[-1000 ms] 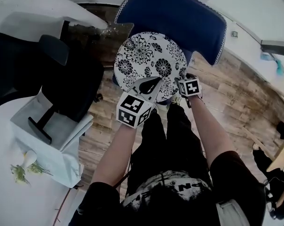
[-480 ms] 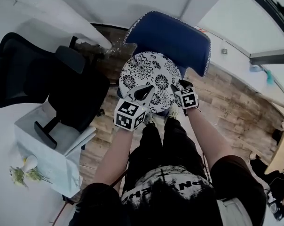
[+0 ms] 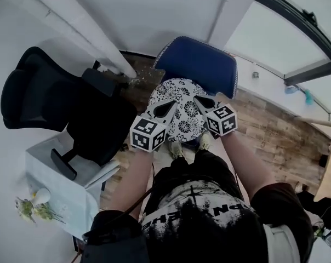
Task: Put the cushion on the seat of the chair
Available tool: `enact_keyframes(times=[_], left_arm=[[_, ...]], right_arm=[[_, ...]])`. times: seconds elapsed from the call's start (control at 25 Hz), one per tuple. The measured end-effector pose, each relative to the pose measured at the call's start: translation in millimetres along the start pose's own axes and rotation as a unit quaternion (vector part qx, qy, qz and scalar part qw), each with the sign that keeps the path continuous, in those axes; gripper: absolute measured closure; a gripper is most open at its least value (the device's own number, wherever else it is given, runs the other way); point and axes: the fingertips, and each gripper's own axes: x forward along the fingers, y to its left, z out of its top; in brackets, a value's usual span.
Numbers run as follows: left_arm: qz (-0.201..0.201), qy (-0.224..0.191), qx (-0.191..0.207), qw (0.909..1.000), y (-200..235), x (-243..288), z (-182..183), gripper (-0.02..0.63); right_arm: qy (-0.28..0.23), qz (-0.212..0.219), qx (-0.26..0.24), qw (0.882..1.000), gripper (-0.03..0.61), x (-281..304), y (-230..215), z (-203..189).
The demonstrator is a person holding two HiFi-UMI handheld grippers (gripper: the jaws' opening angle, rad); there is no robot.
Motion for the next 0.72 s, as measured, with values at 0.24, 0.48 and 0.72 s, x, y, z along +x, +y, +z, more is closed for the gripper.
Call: enact_keyframes(times=[0.24, 0.48, 0.72], left_arm=[[0.017, -0.038, 0.034, 0.9986, 7, -35, 34, 0.598], [0.021, -0.071, 0.065, 0.9952, 1, -71, 62, 0.599], [0.038, -0.080, 0.100, 0.9910, 0, -104, 71, 0.600]], right_arm=[[-0.058, 0.019, -0.077, 0.995, 0.560, -28, 50, 70], [-0.110, 0.018, -0.105, 0.988, 0.560, -60, 86, 116], [-0.146, 0.027, -0.114, 0.982, 0.560, -80, 113, 138]])
